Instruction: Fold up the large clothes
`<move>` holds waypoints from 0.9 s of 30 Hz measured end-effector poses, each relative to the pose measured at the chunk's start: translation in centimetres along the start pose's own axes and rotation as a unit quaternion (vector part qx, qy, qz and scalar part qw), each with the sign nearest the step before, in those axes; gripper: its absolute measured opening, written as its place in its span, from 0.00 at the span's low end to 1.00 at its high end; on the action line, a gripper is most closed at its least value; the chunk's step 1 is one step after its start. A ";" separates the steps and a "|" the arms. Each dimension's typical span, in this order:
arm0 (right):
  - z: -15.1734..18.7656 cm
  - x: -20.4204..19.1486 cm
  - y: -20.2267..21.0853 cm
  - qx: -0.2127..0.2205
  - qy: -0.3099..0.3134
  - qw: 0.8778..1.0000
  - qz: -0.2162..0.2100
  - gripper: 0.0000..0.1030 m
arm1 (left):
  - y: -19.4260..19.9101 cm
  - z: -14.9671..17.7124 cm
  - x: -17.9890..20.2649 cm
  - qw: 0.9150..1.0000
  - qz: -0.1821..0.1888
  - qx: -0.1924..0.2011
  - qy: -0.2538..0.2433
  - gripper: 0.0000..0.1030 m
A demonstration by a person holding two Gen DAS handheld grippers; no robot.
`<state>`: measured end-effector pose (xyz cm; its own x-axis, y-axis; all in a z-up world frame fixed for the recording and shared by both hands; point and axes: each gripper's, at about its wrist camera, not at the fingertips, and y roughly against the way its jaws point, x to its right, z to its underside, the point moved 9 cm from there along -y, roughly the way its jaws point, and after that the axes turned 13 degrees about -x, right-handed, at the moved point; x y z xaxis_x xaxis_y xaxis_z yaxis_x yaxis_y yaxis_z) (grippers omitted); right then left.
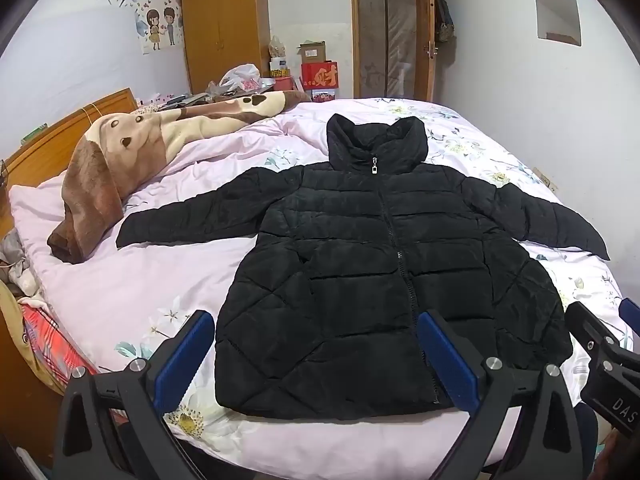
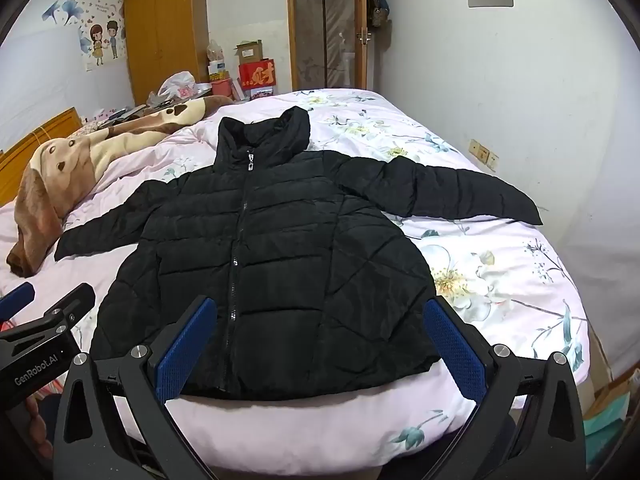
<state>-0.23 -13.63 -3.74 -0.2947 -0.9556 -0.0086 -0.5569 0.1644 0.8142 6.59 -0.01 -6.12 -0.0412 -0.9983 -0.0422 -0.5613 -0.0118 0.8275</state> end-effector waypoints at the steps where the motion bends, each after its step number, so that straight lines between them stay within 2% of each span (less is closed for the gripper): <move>1: 0.0 0.0 0.0 0.004 -0.001 1.000 -0.002 1.00 | 0.0 0.0 0.0 1.000 -0.001 -0.001 0.000 1.00; 27: 0.2 0.0 -0.7 -0.009 -0.004 1.000 -0.012 1.00 | -0.5 0.1 0.4 1.000 0.000 -0.009 0.007 1.00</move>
<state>0.02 -13.70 -4.46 -0.2879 -0.9571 -0.0338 -0.5500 0.1364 0.8240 6.75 -0.43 -6.56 -0.0292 -0.9990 -0.0336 -0.5467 -0.0122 0.8372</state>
